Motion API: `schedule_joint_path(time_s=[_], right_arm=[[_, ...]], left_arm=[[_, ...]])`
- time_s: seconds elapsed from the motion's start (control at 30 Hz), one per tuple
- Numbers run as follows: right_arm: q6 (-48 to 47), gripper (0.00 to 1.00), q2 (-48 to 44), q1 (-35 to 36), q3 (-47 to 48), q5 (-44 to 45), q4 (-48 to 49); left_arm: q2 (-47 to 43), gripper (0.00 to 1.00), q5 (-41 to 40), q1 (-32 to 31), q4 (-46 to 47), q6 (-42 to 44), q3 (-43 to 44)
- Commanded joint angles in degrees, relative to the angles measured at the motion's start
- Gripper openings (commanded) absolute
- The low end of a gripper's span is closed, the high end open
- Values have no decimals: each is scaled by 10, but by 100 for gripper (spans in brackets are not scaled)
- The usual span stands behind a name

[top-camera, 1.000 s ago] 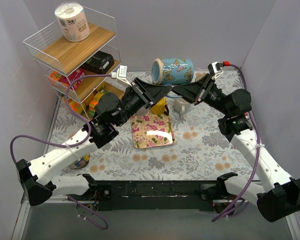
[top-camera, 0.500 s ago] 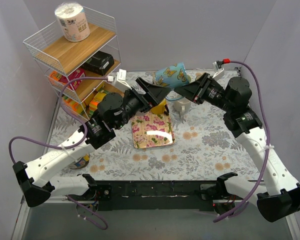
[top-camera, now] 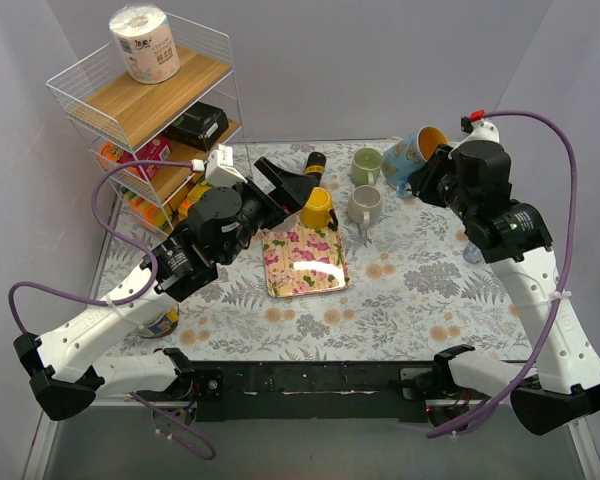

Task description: Turn the mug right side up

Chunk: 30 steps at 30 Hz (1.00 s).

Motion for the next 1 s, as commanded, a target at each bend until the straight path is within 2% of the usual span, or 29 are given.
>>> schedule_joint_path(time_s=[0.0,0.1,0.27,0.47,0.7,0.97], right_arm=[[-116,1,-12,-3,-33,203,26],[-145,1,-14,-2,-94,257,56],[-162,1,-7,-7,-184,270,112],[-177,1,24,-39,-275,220,210],[-173,1,86,-80,-332,158,352],[-173,1,159,-86,-349,144,458]], left_arm=[[1,98,-21,2,-38,14,16],[18,98,-8,2,-49,18,18],[36,98,7,2,-59,11,19],[43,98,12,3,-67,10,14],[59,98,14,6,-91,18,36],[65,98,12,14,-111,20,45]])
